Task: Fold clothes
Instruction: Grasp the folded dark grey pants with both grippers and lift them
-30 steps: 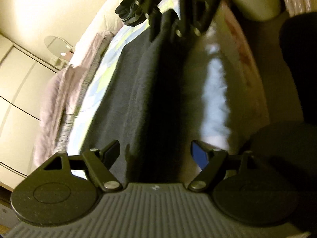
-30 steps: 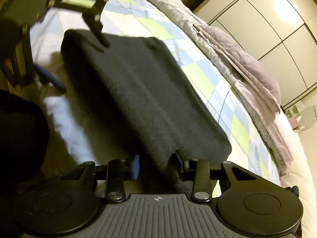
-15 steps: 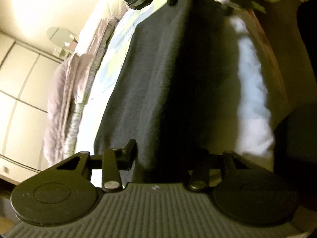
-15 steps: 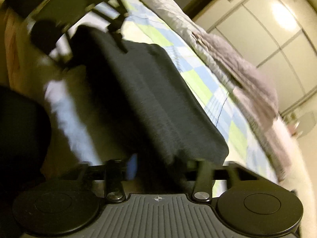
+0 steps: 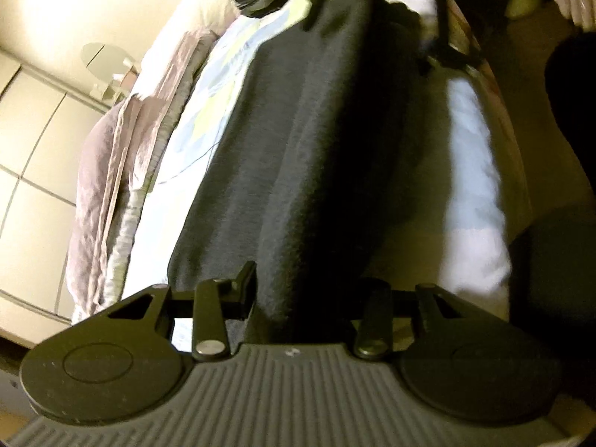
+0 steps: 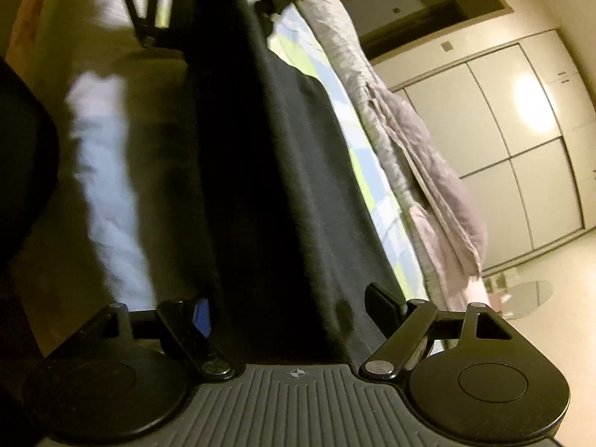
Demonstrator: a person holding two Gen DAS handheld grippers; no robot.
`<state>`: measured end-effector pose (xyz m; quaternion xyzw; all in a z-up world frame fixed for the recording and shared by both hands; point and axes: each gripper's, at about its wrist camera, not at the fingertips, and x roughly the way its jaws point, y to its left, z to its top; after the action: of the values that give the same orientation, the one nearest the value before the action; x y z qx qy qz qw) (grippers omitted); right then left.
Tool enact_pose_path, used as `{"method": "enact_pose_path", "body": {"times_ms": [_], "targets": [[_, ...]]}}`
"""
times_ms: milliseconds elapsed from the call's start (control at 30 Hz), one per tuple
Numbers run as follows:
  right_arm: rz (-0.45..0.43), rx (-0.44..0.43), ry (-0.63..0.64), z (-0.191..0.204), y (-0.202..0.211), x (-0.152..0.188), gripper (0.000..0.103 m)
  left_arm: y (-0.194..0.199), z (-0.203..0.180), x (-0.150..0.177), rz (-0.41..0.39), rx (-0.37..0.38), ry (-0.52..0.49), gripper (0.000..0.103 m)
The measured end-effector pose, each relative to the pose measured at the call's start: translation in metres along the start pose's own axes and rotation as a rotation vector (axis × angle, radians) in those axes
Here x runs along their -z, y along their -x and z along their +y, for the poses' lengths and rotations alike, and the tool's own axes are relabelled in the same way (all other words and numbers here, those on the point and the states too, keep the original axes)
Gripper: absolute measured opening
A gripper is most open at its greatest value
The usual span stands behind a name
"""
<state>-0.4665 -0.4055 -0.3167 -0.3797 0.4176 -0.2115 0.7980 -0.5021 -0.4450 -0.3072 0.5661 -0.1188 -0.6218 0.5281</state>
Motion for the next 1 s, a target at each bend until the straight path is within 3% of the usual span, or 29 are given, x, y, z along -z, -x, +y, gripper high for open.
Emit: {"method": "enact_pose_path", "body": {"times_ms": [67,300,567,833,1000], "targets": [[0.0,0.01,0.0,-0.001,-0.003,0.002,0.062,-0.001,-0.007,-0.001,-0.002,-0.023,-0.04,0.035],[-0.01,-0.024,-0.02,-0.009,-0.006,0.004,0.04,-0.008,-0.015,-0.002,0.01,-0.035,-0.109,0.03],[0.064,-0.191,0.009,-0.046,0.004,-0.011,0.032,0.001,-0.004,-0.017,0.083,-0.027,-0.194,0.025],[0.168,-0.342,-0.023,-0.085,0.034,-0.026,0.03,0.021,0.026,-0.04,0.18,0.03,-0.221,0.024],[0.216,-0.429,-0.053,-0.107,0.052,-0.038,0.029,0.035,0.051,-0.047,0.19,0.098,-0.21,0.024]]}}
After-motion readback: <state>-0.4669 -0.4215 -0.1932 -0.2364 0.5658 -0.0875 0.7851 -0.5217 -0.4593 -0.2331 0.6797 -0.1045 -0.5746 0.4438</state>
